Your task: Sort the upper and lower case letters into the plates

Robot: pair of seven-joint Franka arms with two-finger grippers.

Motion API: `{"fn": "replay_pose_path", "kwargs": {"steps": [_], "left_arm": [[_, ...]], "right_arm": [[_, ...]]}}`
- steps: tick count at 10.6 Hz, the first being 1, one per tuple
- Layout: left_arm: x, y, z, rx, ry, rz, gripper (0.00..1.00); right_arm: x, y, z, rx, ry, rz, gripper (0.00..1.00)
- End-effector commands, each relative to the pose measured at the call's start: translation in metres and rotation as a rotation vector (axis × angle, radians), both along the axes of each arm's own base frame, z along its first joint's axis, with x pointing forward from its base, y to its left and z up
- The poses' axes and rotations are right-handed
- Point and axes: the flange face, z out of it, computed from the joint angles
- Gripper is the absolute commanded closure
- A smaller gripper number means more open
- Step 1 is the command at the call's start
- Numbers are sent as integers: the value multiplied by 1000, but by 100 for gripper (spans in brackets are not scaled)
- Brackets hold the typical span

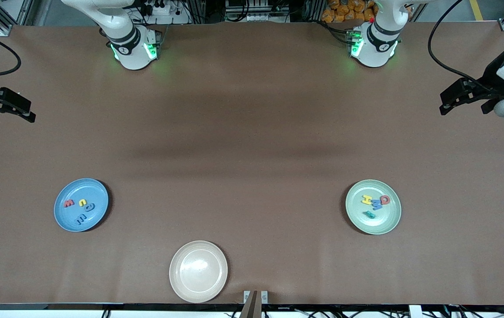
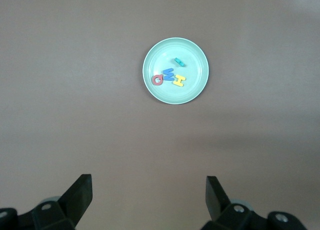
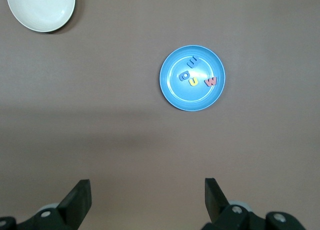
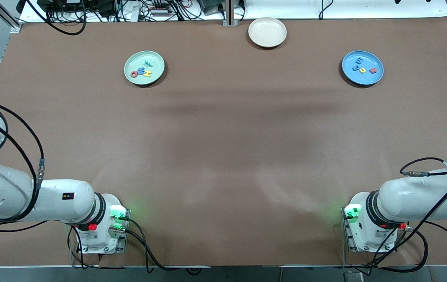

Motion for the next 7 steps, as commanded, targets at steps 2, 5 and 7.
{"fn": "replay_pose_path", "kwargs": {"steps": [2, 5, 7], "left_arm": [[-7, 3, 9, -2, 4, -26, 0], [-9, 4, 14, 0, 10, -24, 0], [-9, 5, 15, 0, 10, -21, 0]], "right_arm": [[0, -5, -1, -16, 3, 8, 0], [-1, -4, -2, -14, 7, 8, 0], [-1, -5, -2, -14, 7, 6, 0]]}}
